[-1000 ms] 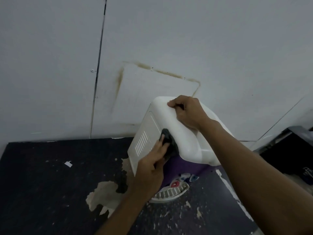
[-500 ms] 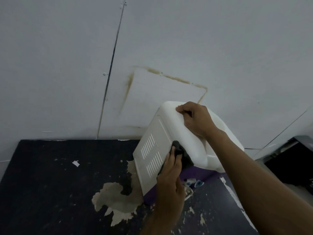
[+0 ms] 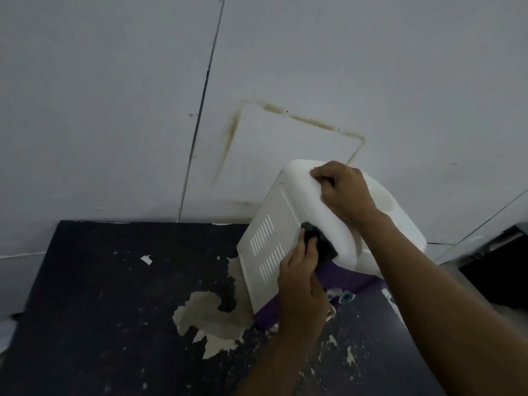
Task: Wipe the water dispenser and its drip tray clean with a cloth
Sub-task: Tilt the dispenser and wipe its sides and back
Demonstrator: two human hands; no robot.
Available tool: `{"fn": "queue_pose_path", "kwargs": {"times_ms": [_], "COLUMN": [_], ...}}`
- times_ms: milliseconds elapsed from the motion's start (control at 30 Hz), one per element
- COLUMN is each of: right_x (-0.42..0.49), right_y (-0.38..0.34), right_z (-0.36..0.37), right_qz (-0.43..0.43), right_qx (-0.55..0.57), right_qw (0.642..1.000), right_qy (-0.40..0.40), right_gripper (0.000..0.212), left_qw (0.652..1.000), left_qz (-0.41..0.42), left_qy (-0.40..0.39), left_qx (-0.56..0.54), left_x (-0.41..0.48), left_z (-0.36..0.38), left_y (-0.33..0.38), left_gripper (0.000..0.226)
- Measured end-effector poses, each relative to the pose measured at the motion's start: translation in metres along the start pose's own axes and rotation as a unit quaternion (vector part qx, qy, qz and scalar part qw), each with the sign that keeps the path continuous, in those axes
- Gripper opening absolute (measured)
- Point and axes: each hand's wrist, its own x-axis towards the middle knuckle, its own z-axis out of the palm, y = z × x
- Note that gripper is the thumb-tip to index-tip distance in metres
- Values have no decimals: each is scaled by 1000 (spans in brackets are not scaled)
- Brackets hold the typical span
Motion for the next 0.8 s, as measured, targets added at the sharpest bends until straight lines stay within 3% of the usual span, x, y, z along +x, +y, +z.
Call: {"fn": "queue_pose_path", "kwargs": {"times_ms": [167,267,367,533,633,800], "right_x": [-3,-6,-16,-48,-52,-57], "right_y": [-1,-3,-5,-7,-7,-12], "right_z": [3,4,2,-5,-4,0], "right_qz": [2,-1,-21,2,32,42], "right_qx": [-7,-33,-102,-78,-30,-50], "right_qw": [1000,999,993,993,995,994], "right_qy": [7,27,63,84,86,83], "right_gripper": [29,23,20,29,25,22], "left_qw": [1000,999,999,999,997,992], "left_qz": [23,49,46,26,12,-35], "left_qy": [10,14,5,-46,-73,-120], "left_qx": [-8,-3,-12,-12,-21,-5], "left_x": [7,-18,-34,-53,-60,-70], "left_z": [3,3,-1,-8,-15,-23], "left_y": [7,-11,-21,-41,-54,-86], "left_gripper": [46,62,51,90,84,80]}}
